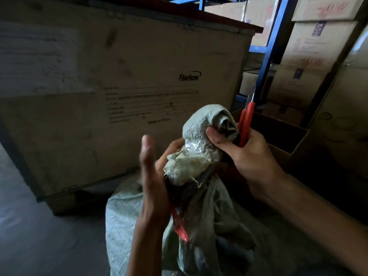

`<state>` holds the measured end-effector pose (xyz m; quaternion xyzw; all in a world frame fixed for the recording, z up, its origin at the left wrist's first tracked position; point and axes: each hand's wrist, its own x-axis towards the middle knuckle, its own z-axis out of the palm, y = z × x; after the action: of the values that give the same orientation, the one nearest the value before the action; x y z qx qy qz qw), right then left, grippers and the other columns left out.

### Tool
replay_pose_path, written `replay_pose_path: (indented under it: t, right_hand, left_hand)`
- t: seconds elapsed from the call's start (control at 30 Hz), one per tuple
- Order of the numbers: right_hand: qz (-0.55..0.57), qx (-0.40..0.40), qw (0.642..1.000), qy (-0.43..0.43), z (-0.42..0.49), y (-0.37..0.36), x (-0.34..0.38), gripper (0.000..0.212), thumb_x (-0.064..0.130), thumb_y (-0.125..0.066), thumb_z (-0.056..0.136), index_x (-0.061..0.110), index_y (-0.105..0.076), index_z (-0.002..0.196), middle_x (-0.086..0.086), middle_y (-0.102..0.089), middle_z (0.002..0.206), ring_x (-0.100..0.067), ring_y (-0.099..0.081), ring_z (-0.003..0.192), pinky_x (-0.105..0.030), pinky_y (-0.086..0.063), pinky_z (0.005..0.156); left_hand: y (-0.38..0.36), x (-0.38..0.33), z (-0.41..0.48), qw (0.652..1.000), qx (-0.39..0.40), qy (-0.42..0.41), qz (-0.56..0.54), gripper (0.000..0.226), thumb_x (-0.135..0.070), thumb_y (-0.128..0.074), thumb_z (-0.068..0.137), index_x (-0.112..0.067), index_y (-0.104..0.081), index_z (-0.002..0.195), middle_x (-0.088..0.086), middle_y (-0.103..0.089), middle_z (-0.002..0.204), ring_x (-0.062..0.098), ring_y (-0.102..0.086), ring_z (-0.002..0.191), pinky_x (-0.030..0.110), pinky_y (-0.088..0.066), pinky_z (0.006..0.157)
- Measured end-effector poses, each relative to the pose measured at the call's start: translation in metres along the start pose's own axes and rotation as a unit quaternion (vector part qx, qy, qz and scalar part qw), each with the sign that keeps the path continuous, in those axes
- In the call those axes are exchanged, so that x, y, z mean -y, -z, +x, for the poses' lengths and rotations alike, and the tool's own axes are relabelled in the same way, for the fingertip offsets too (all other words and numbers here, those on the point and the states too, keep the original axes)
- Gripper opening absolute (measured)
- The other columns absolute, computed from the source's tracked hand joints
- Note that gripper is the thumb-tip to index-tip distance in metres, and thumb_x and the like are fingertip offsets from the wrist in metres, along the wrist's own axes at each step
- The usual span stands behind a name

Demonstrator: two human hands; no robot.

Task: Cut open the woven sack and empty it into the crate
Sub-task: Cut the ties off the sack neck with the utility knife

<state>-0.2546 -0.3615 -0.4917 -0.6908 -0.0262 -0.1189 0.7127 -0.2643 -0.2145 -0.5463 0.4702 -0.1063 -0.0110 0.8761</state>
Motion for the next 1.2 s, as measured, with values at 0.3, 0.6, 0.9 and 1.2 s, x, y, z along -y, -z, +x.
replay_pose_path:
  t: [0.3, 0.6, 0.9, 1.2]
  right_hand:
    - [0.036, 0.022, 0.999, -0.019, 0.000, 0.000, -0.003, 0.032, 0.024, -0.076, 0.078, 0.004, -0.072, 0.102, -0.008, -0.079, 0.095, -0.020, -0.076, 0.090, -0.033, -0.061, 0.078]
    - [0.033, 0.006, 0.999, -0.037, 0.002, -0.003, -0.003, 0.013, 0.023, -0.068, 0.089, 0.012, -0.074, 0.090, -0.004, -0.079, 0.085, -0.014, -0.076, 0.077, -0.020, -0.057, 0.060]
    - [-0.043, 0.008, 0.999, -0.001, 0.009, -0.003, -0.006, 0.026, 0.036, -0.070, 0.085, 0.012, -0.075, 0.096, -0.001, -0.079, 0.089, -0.011, -0.076, 0.083, -0.017, -0.058, 0.069]
    - [-0.172, 0.020, 0.984, 0.030, 0.013, 0.011, -0.011, 0.052, 0.062, -0.062, 0.076, 0.014, -0.074, 0.090, 0.003, -0.078, 0.085, -0.007, -0.074, 0.081, -0.021, -0.054, 0.069]
  left_hand:
    - [0.011, 0.005, 0.008, 0.980, 0.099, -0.021, 0.172, 0.034, -0.008, -0.087, 0.073, 0.000, -0.074, 0.103, 0.016, -0.079, 0.096, 0.026, -0.076, 0.088, 0.034, -0.062, 0.079]
    - [0.022, 0.000, 0.010, 0.970, 0.102, -0.039, 0.217, 0.033, -0.016, -0.078, 0.078, -0.006, -0.074, 0.109, 0.012, -0.079, 0.104, 0.031, -0.075, 0.101, 0.048, -0.059, 0.094]
    - [0.016, 0.009, 0.002, 0.995, 0.019, 0.019, 0.099, 0.021, -0.019, -0.083, 0.061, -0.026, -0.080, 0.081, -0.004, -0.081, 0.084, 0.010, -0.078, 0.079, 0.033, -0.057, 0.076]
    - [0.002, 0.021, 0.009, 0.998, -0.008, 0.027, 0.063, 0.034, -0.052, -0.075, 0.070, -0.041, -0.080, 0.102, -0.008, -0.077, 0.118, 0.010, -0.069, 0.116, 0.035, -0.052, 0.102]
